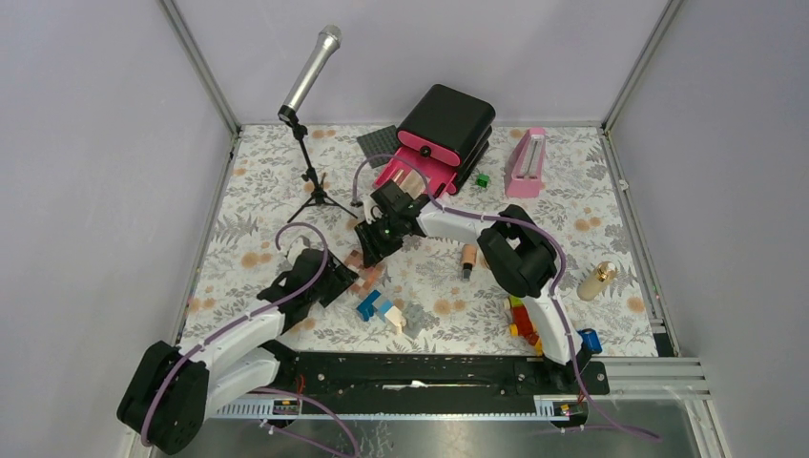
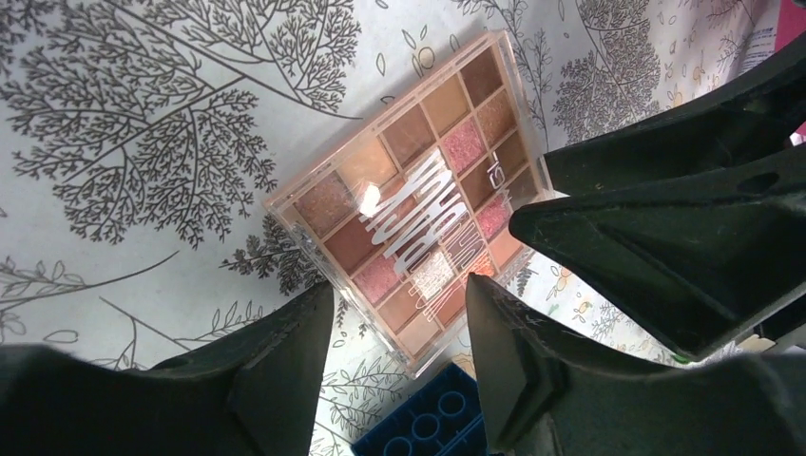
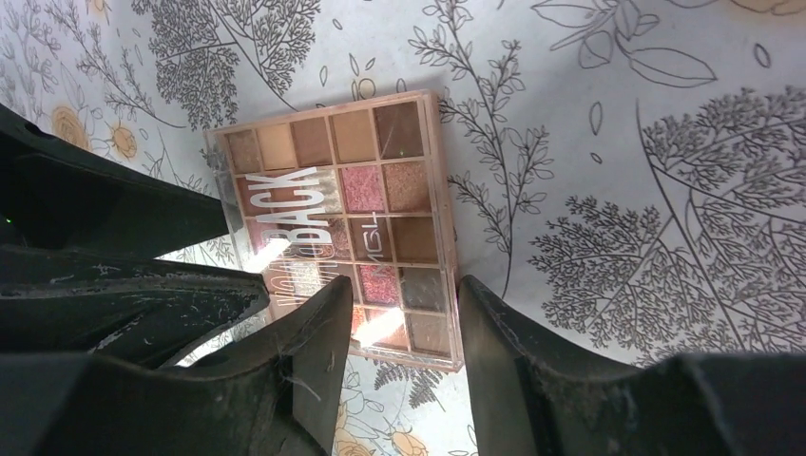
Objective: Organize the makeup
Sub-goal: Pick up the makeup from the center of the board.
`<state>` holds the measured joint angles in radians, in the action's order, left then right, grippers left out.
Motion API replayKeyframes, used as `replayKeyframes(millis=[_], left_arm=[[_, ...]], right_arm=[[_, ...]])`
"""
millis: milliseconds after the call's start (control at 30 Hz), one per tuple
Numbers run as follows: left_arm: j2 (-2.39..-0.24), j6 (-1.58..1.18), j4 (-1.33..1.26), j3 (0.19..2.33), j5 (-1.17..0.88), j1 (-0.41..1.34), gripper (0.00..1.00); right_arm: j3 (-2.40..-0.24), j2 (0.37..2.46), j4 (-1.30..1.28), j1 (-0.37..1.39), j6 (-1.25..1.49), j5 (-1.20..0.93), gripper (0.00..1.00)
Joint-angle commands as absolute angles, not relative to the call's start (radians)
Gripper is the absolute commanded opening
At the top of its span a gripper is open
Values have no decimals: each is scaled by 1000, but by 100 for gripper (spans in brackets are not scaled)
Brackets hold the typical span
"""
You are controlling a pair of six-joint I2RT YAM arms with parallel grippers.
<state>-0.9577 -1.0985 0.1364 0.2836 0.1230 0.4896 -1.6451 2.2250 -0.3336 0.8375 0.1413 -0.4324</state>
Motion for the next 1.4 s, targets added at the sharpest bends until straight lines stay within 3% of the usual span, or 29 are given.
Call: replayKeyframes(millis=[0, 533, 733, 967, 1367], left_arm=[[-1060, -1062, 61, 259, 115, 494, 57], [-1458, -847, -128, 517, 5, 549, 53], [-1467, -818, -113, 518, 5, 554, 56], [-1392, -767, -15, 499, 61, 554, 63], [-1362, -738, 54, 468, 79, 561, 66]], right_arm=[[-1534, 2195, -268, 856, 217, -448, 51], [-1202, 1990, -116, 856, 479, -104, 50], [-1173, 1969, -96, 856, 507, -84, 50], [-1151, 1940, -104, 856, 514, -40, 61], [-1155, 1942, -180, 856, 483, 40, 62]])
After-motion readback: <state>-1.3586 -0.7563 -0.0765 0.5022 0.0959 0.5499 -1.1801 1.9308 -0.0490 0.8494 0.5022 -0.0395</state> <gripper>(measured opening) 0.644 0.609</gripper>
